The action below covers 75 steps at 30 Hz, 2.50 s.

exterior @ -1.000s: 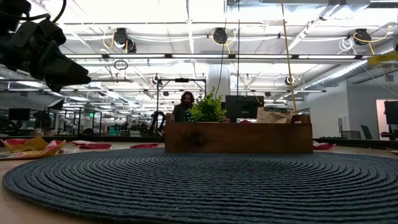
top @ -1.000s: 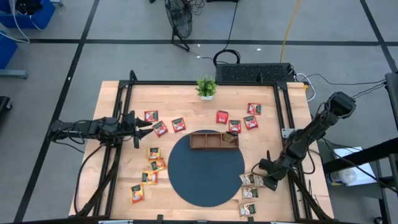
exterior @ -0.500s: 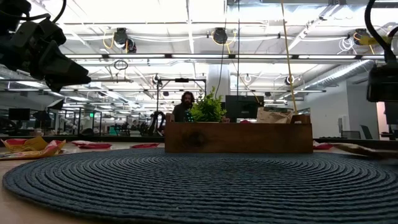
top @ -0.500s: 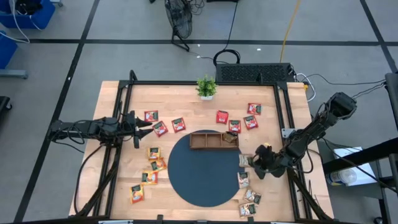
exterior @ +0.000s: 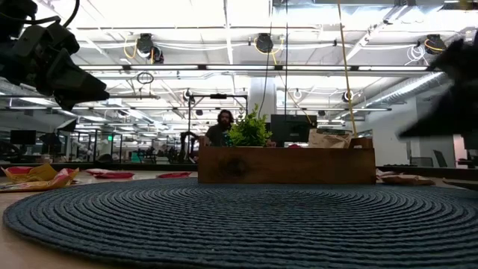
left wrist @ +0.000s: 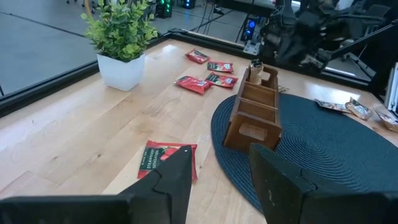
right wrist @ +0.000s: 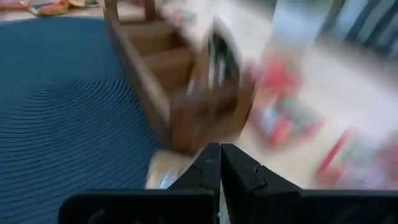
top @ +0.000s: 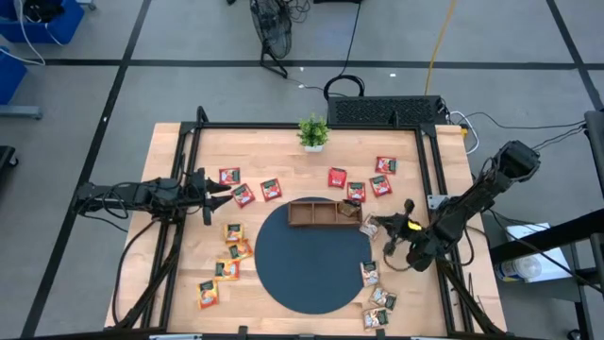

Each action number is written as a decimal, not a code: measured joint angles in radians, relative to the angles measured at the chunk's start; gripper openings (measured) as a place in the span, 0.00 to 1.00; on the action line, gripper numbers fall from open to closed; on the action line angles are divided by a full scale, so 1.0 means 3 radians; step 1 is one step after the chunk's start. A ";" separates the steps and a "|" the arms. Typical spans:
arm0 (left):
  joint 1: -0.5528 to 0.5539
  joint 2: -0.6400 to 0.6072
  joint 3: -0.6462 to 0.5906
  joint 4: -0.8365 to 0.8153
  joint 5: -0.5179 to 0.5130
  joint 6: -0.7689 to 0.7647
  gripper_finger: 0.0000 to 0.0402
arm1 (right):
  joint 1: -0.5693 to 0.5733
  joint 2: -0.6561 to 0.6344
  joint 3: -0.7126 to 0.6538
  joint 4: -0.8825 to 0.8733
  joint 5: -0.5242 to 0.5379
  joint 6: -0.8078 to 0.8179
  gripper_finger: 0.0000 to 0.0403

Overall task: Pick & Place Tea
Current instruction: Put the brown tea bag into the right slot of the wooden organizer

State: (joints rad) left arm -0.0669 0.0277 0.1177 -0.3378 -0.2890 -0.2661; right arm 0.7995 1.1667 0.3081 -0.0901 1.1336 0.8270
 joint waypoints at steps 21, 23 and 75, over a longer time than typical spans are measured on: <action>0.0000 0.0001 -0.0001 -0.0004 0.0001 0.0000 0.40 | -0.0195 -0.0003 0.0741 0.2948 0.1460 -0.5409 0.21; 0.0000 0.0001 -0.0001 -0.0004 0.0001 0.0000 0.40 | -0.0190 -0.0002 0.0787 0.2971 0.1457 -0.5345 0.29; 0.0000 0.0000 -0.0001 -0.0005 0.0001 0.0000 0.40 | -0.1481 0.1596 0.1952 -0.2134 -0.3004 -0.0761 0.41</action>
State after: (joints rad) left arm -0.0669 0.0277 0.1173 -0.3393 -0.2886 -0.2661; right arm 0.3552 1.6455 0.8937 -0.7302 0.2324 0.5988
